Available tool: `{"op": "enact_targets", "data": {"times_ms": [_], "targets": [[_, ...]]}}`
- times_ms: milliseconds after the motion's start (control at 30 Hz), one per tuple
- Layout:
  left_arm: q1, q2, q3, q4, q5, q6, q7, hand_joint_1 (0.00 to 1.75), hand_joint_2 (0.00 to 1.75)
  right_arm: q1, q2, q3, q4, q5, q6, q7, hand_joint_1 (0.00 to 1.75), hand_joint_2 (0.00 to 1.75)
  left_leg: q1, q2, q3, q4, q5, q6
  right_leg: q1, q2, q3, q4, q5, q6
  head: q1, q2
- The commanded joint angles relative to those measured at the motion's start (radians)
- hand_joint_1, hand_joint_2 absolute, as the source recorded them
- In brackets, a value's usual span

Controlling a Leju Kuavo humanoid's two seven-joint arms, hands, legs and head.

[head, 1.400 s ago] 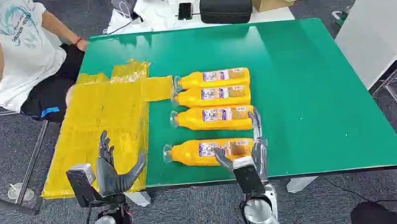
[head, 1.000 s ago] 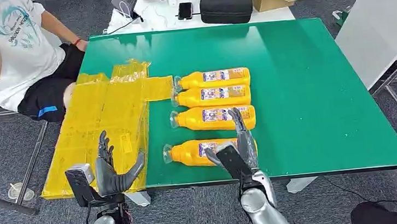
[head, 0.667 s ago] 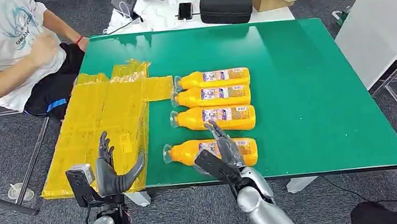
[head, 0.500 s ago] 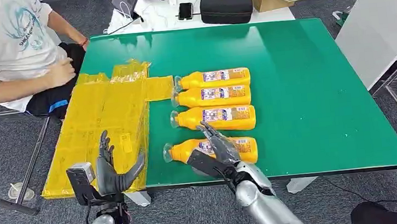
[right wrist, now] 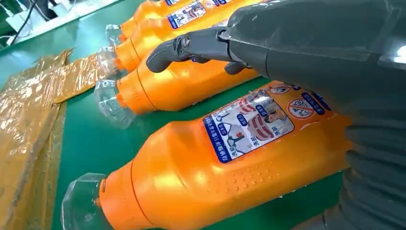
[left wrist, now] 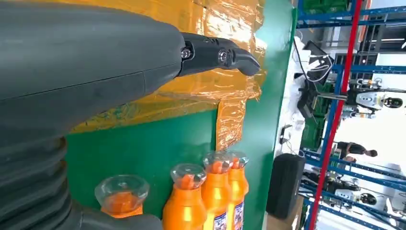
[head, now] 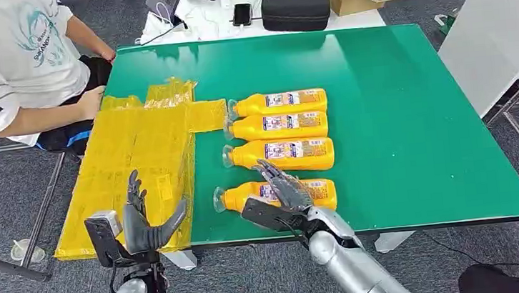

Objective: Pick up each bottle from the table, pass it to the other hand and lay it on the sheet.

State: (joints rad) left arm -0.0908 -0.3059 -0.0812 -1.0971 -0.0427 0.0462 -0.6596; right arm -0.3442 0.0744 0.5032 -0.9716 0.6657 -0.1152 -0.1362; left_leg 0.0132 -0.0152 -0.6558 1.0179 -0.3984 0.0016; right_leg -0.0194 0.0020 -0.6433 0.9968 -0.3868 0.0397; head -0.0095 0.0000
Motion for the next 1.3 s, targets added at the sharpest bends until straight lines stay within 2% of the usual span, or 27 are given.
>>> {"op": "enact_targets", "data": {"times_ms": [33, 267, 400, 1133, 1300], "targets": [[-0.034, 0.026, 0.017, 0.061, -0.01, -0.003, 0.005, 0.0, 1.75, -0.025, -0.046, 0.059, 0.055, 0.016, -0.002, 0.033, 0.0, 1.75, 0.001, 0.001, 0.006, -0.001, -0.002, 0.001, 0.001, 0.0, 0.007, -0.002, -0.001, -0.002, 0.0, 0.0], [-0.046, 0.025, 0.032, 0.094, -0.014, -0.012, 0.008, 0.0, 1.75, -0.037, -0.085, 0.125, 0.044, 0.059, 0.038, 0.087, 0.0, 1.75, 0.0, 0.0, 0.003, -0.001, 0.0, 0.0, 0.001, -0.001, 0.004, -0.001, -0.001, -0.001, 0.0, 0.0], [-0.048, 0.025, 0.038, 0.1, -0.016, -0.013, 0.009, 0.0, 1.75, -0.024, -0.097, 0.138, 0.04, 0.071, 0.035, 0.103, 0.0, 1.75, 0.001, 0.0, 0.006, -0.001, -0.001, 0.001, 0.001, -0.002, 0.007, -0.002, -0.001, -0.002, 0.0, 0.0], [-0.034, 0.024, 0.05, 0.106, -0.02, -0.022, 0.008, 0.0, 1.75, 0.022, -0.12, 0.117, -0.127, 0.157, -0.058, 0.104, 0.0, 1.75, 0.001, 0.001, 0.006, 0.0, -0.002, 0.001, 0.001, 0.0, 0.006, -0.001, -0.002, -0.002, 0.0, 0.0], [-0.033, 0.026, 0.054, 0.106, -0.019, -0.022, 0.006, 0.0, 1.75, 0.034, -0.141, 0.116, -0.132, 0.167, -0.021, 0.134, 0.0, 1.75, 0.0, 0.0, 0.004, -0.001, -0.002, 0.001, 0.001, -0.001, 0.005, -0.001, -0.001, -0.002, 0.0, 0.0]]}}
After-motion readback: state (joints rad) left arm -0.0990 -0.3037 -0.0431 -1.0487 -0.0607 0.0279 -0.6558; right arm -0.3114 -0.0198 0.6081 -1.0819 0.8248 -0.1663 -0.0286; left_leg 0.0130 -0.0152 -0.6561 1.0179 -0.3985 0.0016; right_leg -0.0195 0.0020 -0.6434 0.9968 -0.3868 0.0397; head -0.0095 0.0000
